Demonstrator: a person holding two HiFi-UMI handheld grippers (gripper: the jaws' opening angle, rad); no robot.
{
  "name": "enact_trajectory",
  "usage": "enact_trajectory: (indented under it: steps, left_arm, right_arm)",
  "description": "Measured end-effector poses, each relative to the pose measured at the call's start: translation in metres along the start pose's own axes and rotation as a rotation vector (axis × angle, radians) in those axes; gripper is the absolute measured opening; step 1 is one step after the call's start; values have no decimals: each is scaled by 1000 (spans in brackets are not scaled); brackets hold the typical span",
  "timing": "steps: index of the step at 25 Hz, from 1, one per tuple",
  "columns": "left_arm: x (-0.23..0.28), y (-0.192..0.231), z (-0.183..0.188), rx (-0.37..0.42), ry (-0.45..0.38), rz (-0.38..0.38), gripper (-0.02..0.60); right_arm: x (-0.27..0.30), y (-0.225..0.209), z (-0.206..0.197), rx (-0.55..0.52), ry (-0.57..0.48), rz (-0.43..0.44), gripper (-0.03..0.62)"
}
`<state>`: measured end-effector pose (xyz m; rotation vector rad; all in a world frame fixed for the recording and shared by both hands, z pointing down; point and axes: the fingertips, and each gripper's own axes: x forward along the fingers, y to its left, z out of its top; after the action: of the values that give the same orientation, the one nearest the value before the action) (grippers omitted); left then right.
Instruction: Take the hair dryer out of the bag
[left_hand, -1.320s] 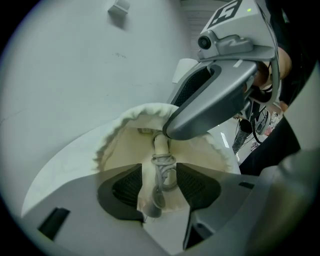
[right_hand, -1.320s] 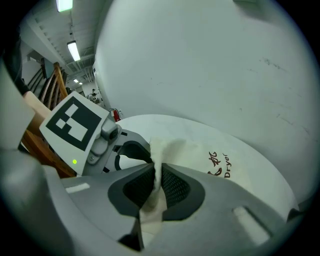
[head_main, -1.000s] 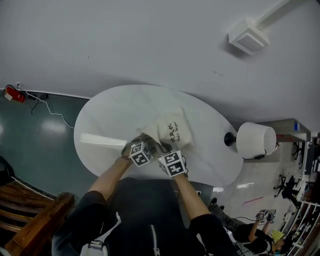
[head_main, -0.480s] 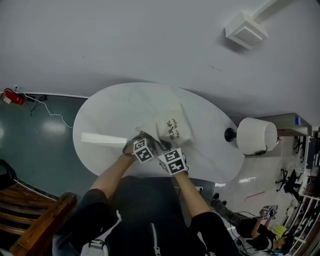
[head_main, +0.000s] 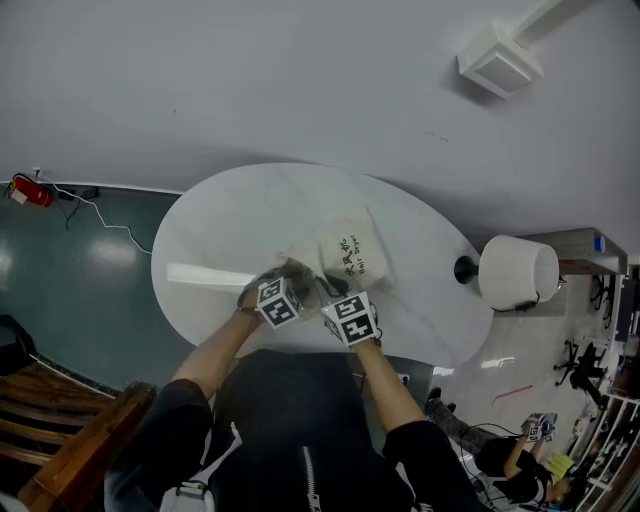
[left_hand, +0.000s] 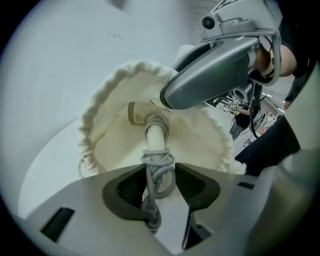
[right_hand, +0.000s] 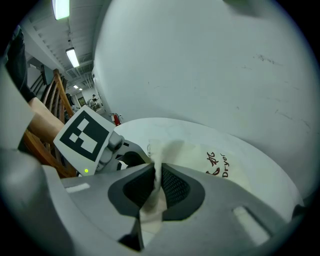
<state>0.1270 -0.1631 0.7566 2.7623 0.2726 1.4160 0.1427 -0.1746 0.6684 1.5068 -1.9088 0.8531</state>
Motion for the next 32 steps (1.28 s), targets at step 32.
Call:
enact_trajectory:
  steps: [32]
  left_arm:
    - [-47,7,-85,-34,51,58,187]
  right_arm:
    - [16,6,-9,-21,26,1,29]
